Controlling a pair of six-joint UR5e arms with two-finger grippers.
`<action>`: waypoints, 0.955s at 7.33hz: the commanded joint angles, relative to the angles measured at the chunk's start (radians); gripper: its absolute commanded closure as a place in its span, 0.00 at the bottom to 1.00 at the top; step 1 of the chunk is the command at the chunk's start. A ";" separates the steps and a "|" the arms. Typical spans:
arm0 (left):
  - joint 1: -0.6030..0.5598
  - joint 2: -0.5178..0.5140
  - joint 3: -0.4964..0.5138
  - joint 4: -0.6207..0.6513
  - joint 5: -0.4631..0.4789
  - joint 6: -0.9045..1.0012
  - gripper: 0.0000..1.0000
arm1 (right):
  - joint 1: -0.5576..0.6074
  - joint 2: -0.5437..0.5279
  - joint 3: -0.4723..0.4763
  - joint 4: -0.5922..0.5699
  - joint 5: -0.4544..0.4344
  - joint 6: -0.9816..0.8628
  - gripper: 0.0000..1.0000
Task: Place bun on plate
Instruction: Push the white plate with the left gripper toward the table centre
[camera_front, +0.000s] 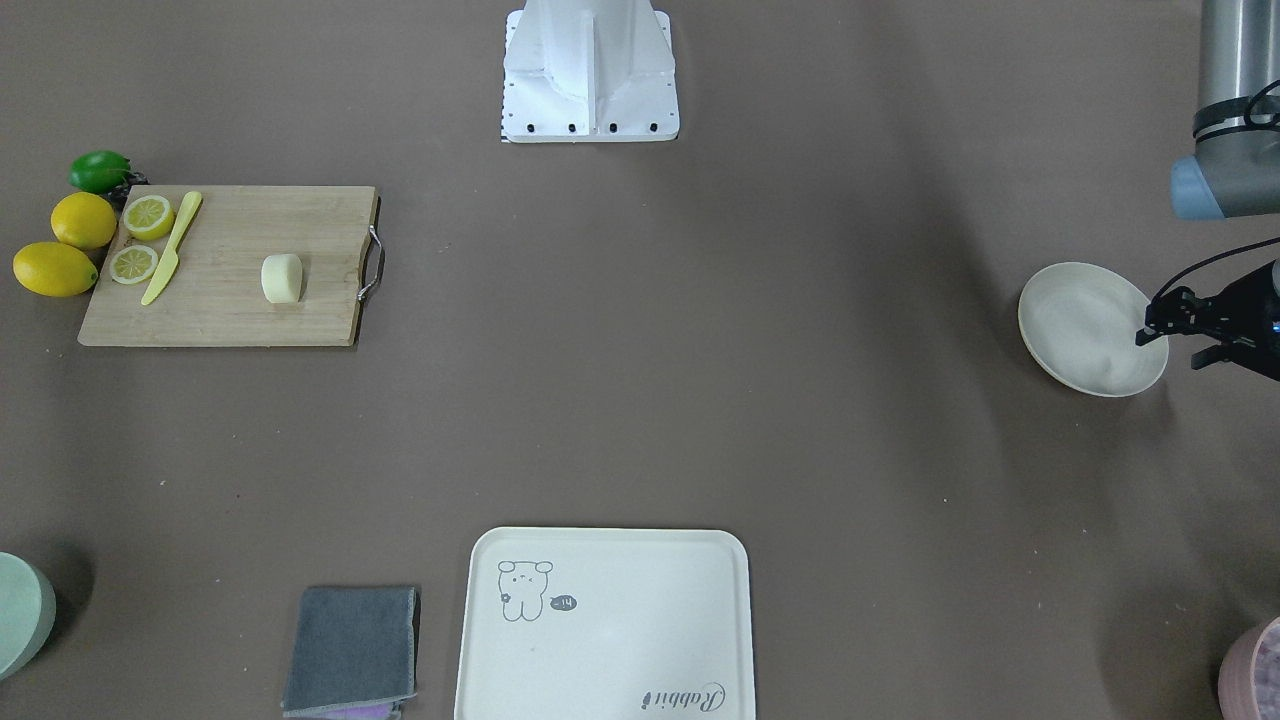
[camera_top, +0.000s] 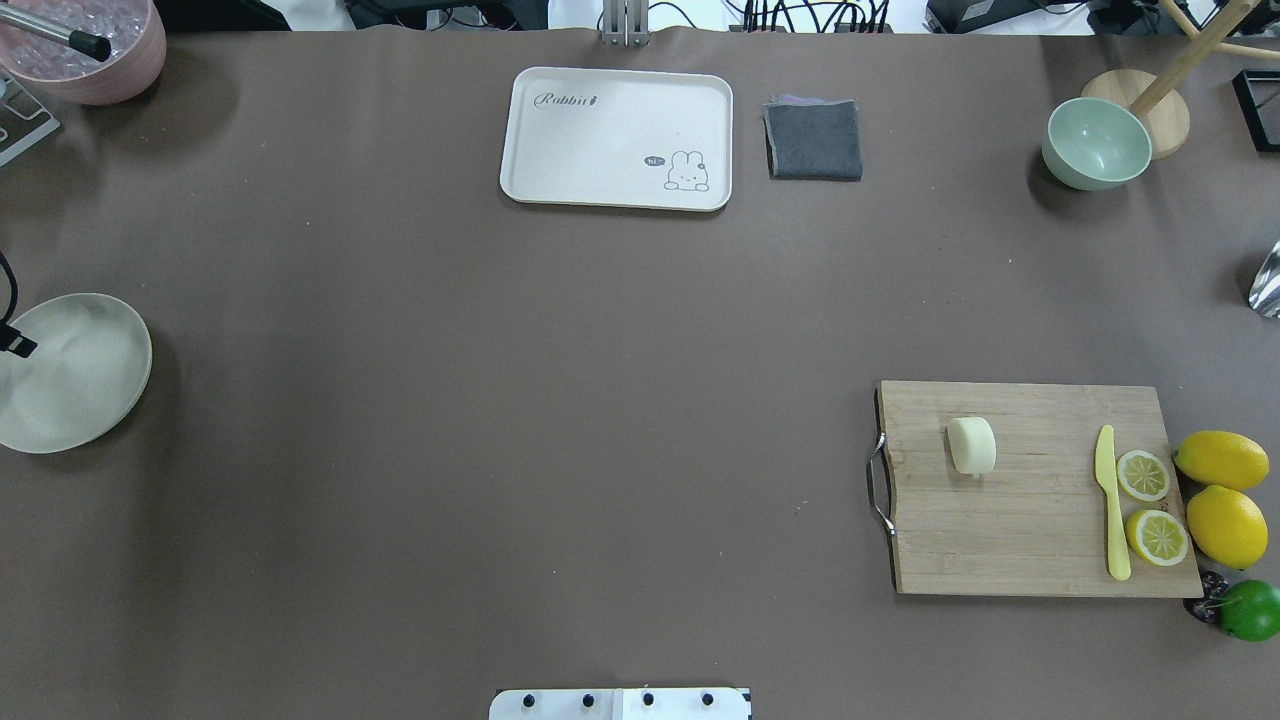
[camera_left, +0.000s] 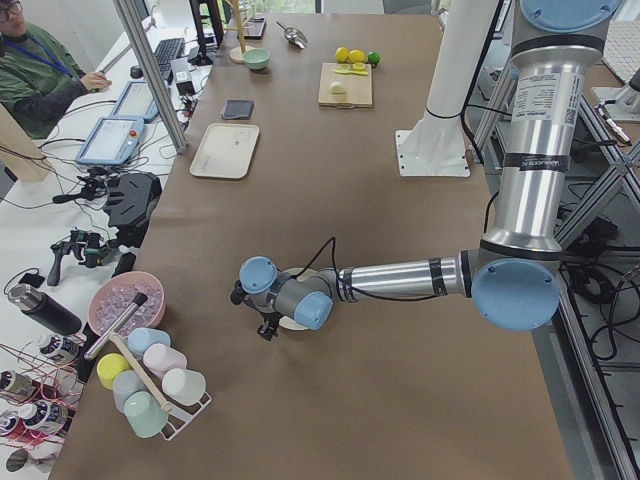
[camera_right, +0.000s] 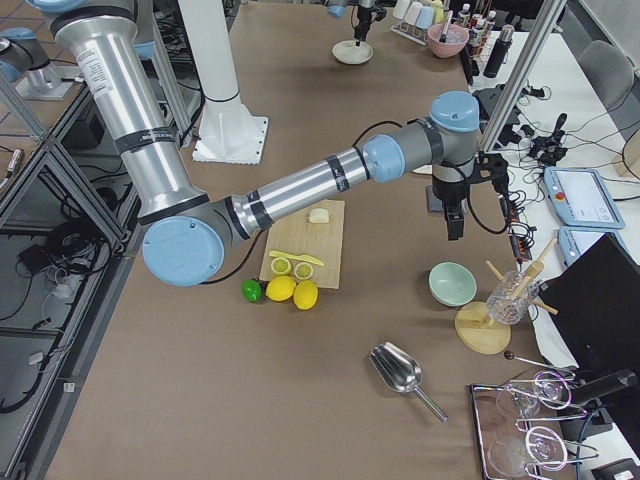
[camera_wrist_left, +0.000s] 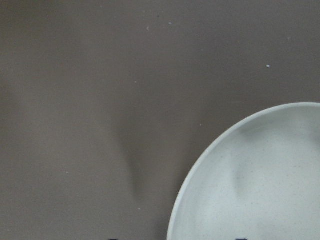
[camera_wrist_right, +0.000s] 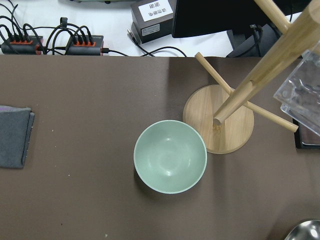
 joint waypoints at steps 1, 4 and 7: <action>0.020 0.001 0.006 -0.002 0.003 0.003 0.71 | 0.000 0.000 0.002 0.000 -0.010 0.000 0.00; 0.018 0.001 0.014 0.007 0.018 0.090 1.00 | 0.000 -0.003 0.011 -0.001 -0.013 0.000 0.00; -0.049 -0.052 -0.019 0.020 0.008 0.084 1.00 | 0.000 -0.001 0.010 -0.001 -0.010 0.017 0.00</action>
